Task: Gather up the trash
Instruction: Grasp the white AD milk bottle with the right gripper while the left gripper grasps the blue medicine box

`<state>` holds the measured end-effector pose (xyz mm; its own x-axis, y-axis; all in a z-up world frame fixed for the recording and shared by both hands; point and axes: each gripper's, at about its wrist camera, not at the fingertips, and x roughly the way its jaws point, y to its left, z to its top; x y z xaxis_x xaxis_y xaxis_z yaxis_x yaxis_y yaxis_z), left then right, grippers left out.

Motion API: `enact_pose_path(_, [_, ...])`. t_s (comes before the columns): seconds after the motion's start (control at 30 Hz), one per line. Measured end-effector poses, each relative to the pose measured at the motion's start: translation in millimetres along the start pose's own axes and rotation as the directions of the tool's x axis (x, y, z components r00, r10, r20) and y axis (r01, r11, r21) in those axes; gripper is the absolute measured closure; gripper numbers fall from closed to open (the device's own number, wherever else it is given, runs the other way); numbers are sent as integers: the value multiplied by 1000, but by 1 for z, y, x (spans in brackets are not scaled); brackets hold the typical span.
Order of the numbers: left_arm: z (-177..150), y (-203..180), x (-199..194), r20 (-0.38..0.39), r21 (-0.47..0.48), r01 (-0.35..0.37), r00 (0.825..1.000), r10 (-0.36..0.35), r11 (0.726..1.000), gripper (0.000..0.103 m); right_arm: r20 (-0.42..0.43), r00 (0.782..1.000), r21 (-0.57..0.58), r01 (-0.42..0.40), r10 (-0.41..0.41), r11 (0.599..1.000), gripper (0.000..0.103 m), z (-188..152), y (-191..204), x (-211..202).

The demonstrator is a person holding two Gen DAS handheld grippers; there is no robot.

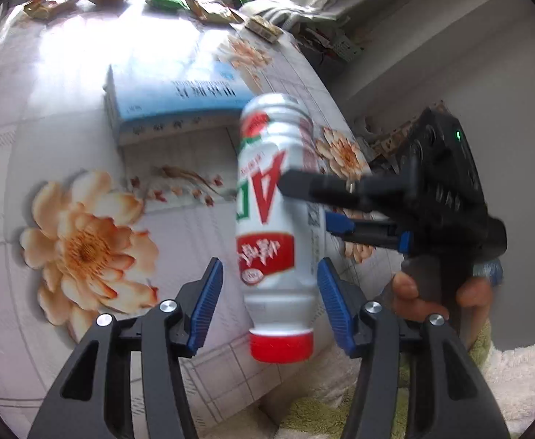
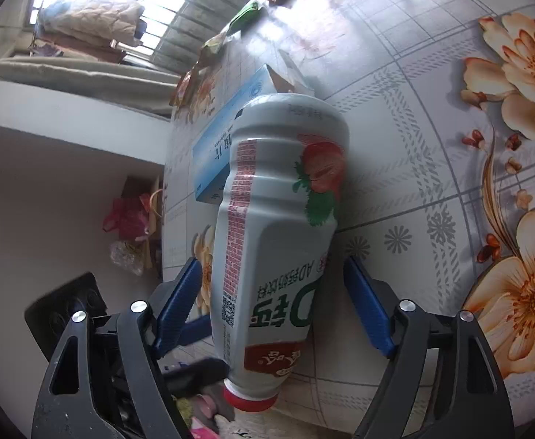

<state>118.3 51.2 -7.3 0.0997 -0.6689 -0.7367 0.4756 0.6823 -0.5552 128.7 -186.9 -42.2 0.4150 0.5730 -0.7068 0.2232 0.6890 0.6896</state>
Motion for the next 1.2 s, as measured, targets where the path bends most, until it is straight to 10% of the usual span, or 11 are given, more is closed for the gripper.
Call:
enact_pose_path(0.5, [128,28,-14,240,-75,-247,936,257,966,20,33,998,14,-46,46,999,42,1,-45,-42])
enact_pose_path(0.73, [169,59,36,80,-85,-321,942,327,943,20,65,997,41,-48,45,998,42,-1,-70,-66])
enact_pose_path(0.9, [150,74,44,-58,-144,-149,988,142,978,20,68,996,44,-59,56,997,42,-1,-78,-71])
enact_pose_path(1.03, [124,63,42,-129,-126,-63,991,46,990,20,66,996,33,-57,54,998,42,3,-76,-70])
enact_pose_path(1.2, [111,23,47,-96,58,-210,972,215,976,16,69,996,30,-53,51,998,41,6,-75,-68])
